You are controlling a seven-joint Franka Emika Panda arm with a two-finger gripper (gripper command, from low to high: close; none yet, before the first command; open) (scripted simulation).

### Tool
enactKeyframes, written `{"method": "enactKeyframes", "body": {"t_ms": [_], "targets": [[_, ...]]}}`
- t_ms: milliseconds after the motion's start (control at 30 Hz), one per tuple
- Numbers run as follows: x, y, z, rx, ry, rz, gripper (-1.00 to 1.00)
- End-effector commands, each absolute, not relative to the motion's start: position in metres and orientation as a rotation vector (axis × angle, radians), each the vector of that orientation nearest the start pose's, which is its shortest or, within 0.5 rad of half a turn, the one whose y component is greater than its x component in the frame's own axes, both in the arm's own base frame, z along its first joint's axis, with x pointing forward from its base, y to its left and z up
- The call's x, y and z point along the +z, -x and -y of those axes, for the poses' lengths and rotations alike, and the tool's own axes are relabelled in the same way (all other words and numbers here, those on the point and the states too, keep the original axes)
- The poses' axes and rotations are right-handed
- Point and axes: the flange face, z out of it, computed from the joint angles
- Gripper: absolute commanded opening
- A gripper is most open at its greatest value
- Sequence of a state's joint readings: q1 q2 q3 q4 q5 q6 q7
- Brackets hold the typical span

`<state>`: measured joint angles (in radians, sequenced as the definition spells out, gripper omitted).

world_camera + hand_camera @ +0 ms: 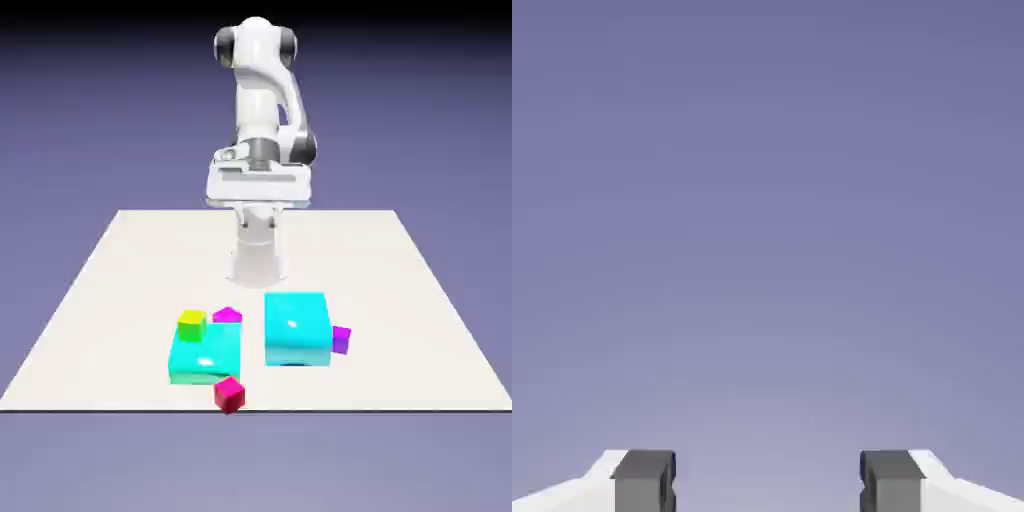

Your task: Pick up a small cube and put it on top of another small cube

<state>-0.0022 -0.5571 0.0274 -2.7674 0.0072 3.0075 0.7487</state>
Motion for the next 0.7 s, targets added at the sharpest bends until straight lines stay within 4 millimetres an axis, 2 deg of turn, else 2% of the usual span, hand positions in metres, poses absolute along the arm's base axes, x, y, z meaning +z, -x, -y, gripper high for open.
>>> {"method": "enactKeyframes", "body": {"t_ms": [0, 133, 300, 467, 667], "targets": [[0.462, -0.407, -0.021, -0.995, 2.552, -0.919, 0.0], [0.418, -0.431, -0.062, -0.768, 2.814, -0.785, 0.0], [0.358, -0.446, -0.112, -0.461, 3.095, -0.588, 0.0], [0.3, -0.447, -0.158, -0.147, 3.317, -0.356, 0.0], [0.241, -0.434, -0.209, 0.208, 3.501, -0.04, 0.0]]}}
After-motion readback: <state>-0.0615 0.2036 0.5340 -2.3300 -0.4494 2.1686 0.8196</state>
